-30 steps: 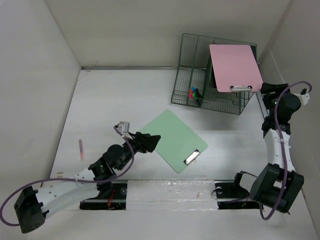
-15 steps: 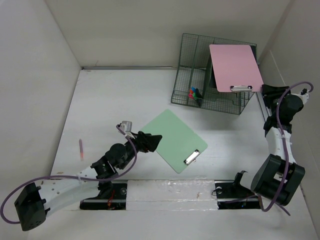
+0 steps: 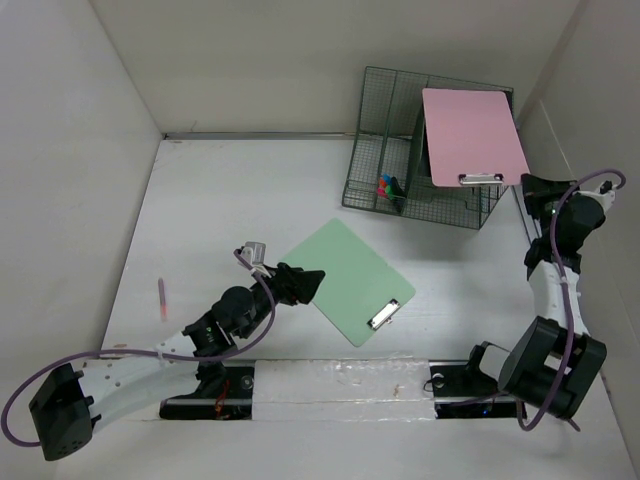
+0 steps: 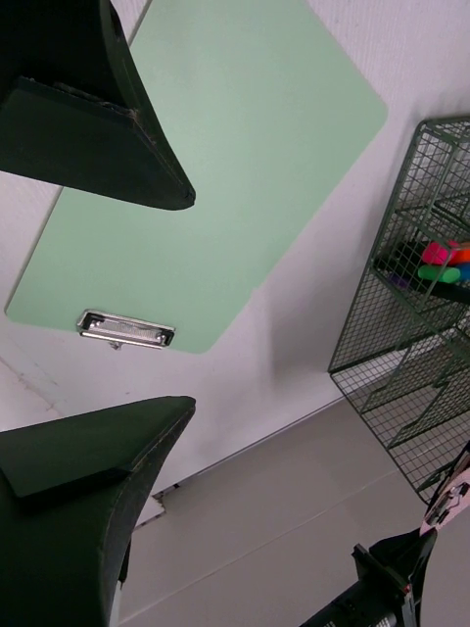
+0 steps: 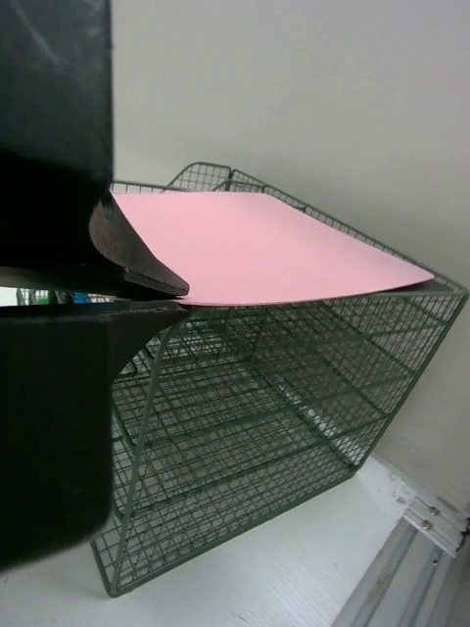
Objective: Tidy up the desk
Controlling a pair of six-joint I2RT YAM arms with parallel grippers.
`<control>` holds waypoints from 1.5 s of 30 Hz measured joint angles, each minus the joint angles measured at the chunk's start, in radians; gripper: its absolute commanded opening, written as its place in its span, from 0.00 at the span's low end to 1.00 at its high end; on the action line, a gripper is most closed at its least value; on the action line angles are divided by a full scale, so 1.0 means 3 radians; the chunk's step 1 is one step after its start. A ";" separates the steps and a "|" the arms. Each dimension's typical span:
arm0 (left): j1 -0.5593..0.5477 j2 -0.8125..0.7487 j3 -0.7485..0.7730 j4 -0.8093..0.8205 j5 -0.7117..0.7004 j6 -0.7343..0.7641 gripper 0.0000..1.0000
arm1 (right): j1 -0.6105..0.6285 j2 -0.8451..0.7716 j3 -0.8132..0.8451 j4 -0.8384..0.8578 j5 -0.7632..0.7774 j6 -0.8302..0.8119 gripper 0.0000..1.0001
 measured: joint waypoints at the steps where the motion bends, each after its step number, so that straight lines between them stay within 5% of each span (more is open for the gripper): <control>1: 0.0000 0.0000 0.0000 0.0004 0.0000 0.0000 0.72 | 0.0000 -0.0053 -0.0020 -0.0005 0.0018 0.0004 0.05; 17: 0.0000 0.0093 0.0000 0.0036 0.0013 0.0000 0.72 | 0.0036 -0.0543 -0.0142 -0.0178 0.0558 -0.0055 0.00; 26: 0.0000 0.0094 0.0000 0.0039 0.0014 -0.0001 0.72 | 0.0595 -0.0421 -0.0144 -0.0184 0.0900 -0.0060 0.01; 29: 0.0000 0.0093 0.0000 0.0039 0.0014 -0.0001 0.72 | 0.0776 -0.0421 -0.0144 -0.0187 0.1132 -0.0079 0.15; 37: 0.0000 0.0086 0.0000 0.0038 0.0011 0.0000 0.72 | 0.1099 -0.0384 -0.0057 -0.0337 0.1472 -0.0179 0.76; 41: 0.0000 0.0088 0.0000 0.0038 0.0009 -0.0001 0.73 | 0.1120 -0.0563 0.0011 -0.0665 0.1724 -0.0309 0.86; 45: 0.0000 0.0088 0.0005 0.0024 -0.0031 -0.0001 0.72 | 0.1124 -0.0882 0.0117 -0.1069 0.1883 -0.0393 0.83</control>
